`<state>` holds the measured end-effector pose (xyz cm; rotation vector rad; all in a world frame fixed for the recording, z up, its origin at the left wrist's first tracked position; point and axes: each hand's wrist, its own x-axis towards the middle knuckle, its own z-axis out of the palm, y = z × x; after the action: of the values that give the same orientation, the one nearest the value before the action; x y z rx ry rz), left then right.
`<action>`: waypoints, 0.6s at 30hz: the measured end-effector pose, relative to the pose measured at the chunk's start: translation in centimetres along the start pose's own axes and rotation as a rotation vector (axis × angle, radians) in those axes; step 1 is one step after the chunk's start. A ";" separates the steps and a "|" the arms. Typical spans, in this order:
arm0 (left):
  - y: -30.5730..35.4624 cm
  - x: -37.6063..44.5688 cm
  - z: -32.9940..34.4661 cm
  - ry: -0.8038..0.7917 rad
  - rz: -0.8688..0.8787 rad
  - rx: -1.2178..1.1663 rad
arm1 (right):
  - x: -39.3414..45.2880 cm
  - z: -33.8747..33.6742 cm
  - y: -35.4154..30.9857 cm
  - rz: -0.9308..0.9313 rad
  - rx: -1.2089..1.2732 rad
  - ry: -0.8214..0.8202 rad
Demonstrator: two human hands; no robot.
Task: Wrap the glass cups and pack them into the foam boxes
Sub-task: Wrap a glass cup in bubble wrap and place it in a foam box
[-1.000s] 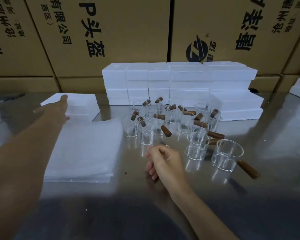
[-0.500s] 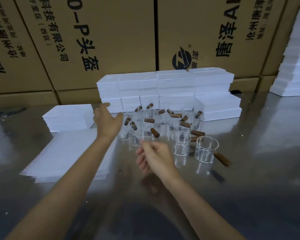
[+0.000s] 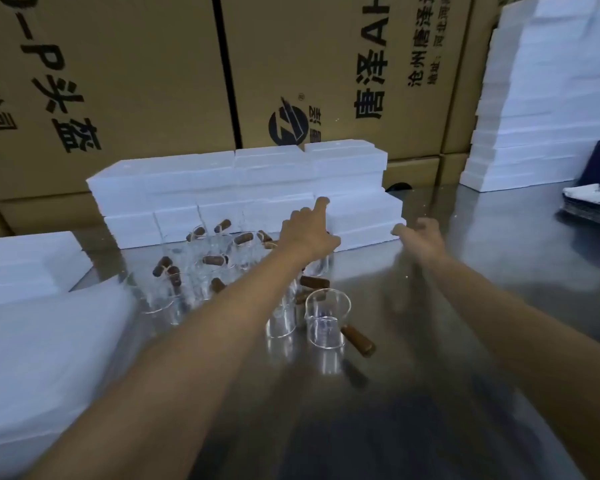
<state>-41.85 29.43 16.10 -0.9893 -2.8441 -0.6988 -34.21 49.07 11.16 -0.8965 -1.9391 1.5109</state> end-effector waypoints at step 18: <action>0.9 7.4 4.3 -0.061 0.035 -0.020 | 6.3 -1.1 2.0 0.015 0.225 -0.188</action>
<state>-46.76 36.18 14.05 -1.0790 -2.8689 -0.7074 -37.16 54.89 9.47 -0.6948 -1.8429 1.8365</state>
